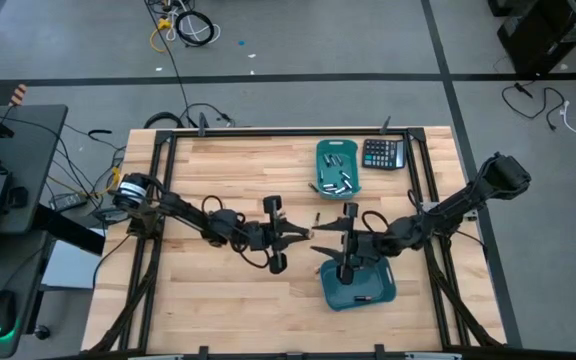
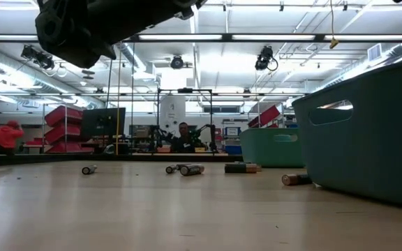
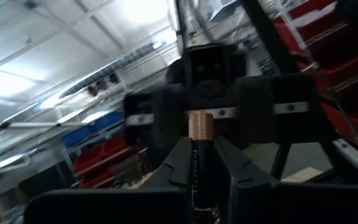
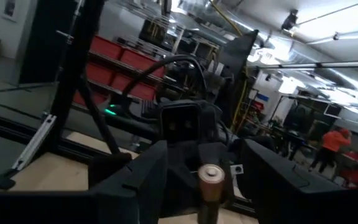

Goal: Sort batteries
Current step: Put the black battery into the blue bin

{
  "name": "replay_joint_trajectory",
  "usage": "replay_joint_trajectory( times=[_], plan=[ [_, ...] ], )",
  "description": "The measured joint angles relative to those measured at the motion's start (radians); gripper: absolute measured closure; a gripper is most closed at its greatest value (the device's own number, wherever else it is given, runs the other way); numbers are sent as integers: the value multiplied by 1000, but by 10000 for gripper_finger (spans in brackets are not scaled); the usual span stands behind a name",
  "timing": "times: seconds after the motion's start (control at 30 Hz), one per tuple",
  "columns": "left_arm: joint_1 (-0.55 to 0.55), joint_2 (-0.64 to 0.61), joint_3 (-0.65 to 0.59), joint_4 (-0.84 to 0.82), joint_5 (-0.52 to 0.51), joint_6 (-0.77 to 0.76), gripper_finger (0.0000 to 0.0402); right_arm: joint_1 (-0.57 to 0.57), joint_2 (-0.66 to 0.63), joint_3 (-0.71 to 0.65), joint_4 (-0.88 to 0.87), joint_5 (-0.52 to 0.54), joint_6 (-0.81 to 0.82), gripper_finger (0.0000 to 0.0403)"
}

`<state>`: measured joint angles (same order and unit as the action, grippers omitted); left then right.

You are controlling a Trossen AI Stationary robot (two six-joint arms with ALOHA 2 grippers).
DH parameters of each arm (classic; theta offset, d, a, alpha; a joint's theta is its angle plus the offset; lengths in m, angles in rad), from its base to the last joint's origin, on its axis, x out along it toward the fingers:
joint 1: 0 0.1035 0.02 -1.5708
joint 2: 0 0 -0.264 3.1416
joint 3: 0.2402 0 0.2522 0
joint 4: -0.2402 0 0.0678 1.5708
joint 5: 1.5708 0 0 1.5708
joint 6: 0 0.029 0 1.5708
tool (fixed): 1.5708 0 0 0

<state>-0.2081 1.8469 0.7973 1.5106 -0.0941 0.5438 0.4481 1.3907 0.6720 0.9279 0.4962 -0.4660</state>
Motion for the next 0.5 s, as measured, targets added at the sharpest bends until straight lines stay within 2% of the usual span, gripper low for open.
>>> replay_joint_trajectory(
  times=[0.1,0.27,0.5],
  plan=[
    [6,0,16,-2,61,0,376,-26,0,0,-5,-19,24,209],
    [8,1,47,-43,66,0,376,-53,0,0,-6,-117,48,216],
    [12,1,52,-40,80,2,376,-54,0,0,-10,-133,40,235]
  ],
)
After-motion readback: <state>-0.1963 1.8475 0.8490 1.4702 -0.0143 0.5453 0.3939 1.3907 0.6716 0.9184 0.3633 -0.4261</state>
